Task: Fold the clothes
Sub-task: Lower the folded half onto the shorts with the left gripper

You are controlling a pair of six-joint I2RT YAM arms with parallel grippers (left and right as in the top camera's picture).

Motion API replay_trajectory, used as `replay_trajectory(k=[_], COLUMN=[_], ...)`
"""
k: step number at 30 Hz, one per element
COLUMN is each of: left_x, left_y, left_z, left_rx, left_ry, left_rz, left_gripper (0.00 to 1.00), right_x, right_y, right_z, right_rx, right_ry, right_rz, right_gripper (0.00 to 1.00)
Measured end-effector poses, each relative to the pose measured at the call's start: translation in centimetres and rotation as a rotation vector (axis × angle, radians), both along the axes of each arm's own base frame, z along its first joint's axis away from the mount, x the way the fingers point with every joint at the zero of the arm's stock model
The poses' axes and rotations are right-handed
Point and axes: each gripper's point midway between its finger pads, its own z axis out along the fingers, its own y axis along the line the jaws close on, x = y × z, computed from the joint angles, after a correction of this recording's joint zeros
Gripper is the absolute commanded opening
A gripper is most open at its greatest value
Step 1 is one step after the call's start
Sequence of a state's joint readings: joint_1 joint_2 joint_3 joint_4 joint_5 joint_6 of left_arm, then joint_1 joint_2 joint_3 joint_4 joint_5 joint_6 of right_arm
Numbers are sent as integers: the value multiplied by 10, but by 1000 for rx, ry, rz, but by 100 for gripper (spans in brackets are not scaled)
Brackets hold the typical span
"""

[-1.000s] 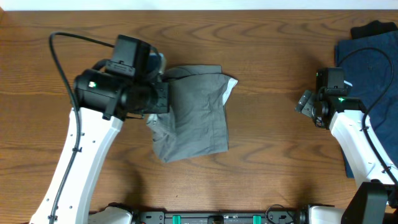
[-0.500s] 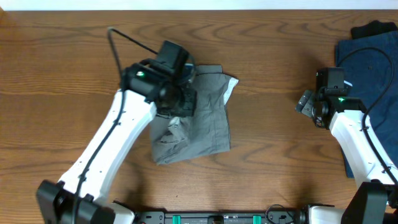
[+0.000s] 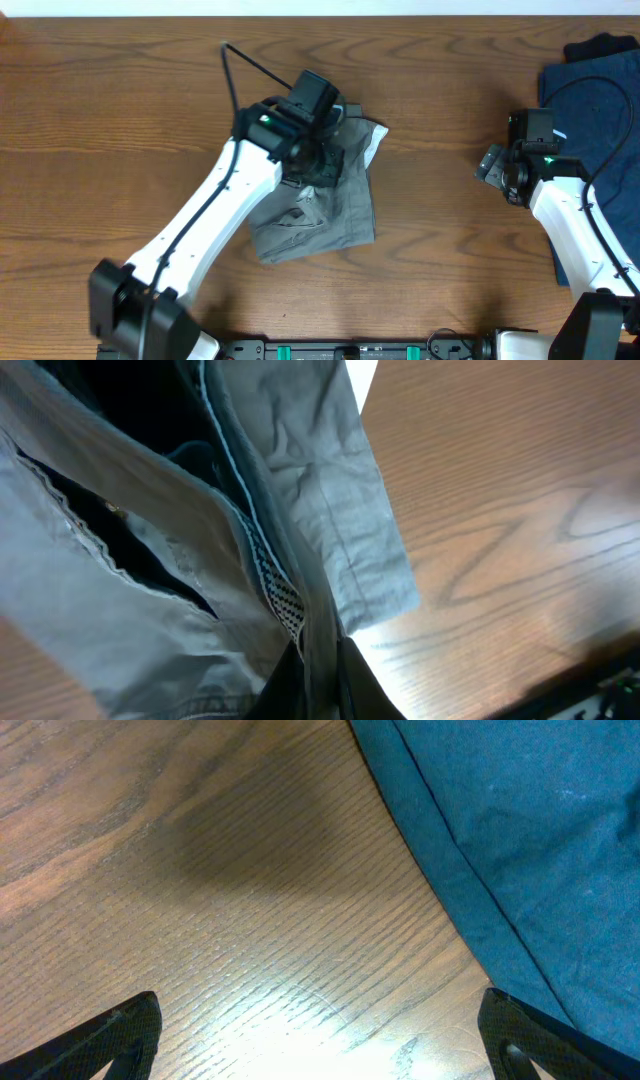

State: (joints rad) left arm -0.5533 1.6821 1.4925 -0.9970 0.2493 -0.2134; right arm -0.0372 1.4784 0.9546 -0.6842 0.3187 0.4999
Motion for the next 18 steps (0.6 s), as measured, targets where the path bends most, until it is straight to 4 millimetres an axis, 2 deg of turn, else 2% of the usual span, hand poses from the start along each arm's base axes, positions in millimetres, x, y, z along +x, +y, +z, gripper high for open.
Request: replay_trajectory(k=[4, 7, 13, 18], left_x=[4, 6, 7, 6], left_y=[-17, -29, -42, -45], left_z=[-24, -34, -35, -34], left_rx=[-10, -29, -61, -69], left_ry=[43, 55, 46, 44], left_rz=[-27, -45, -70, -76], left_gripper=[6, 6, 6, 6], right_x=[0, 0, 0, 0], right_y=[0, 0, 0, 0], right_z=[0, 0, 0, 0], right_rx=[0, 0, 0, 0], right_ry=[0, 0, 0, 0], right_rz=[0, 0, 0, 0], right_gripper=[99, 99, 99, 99])
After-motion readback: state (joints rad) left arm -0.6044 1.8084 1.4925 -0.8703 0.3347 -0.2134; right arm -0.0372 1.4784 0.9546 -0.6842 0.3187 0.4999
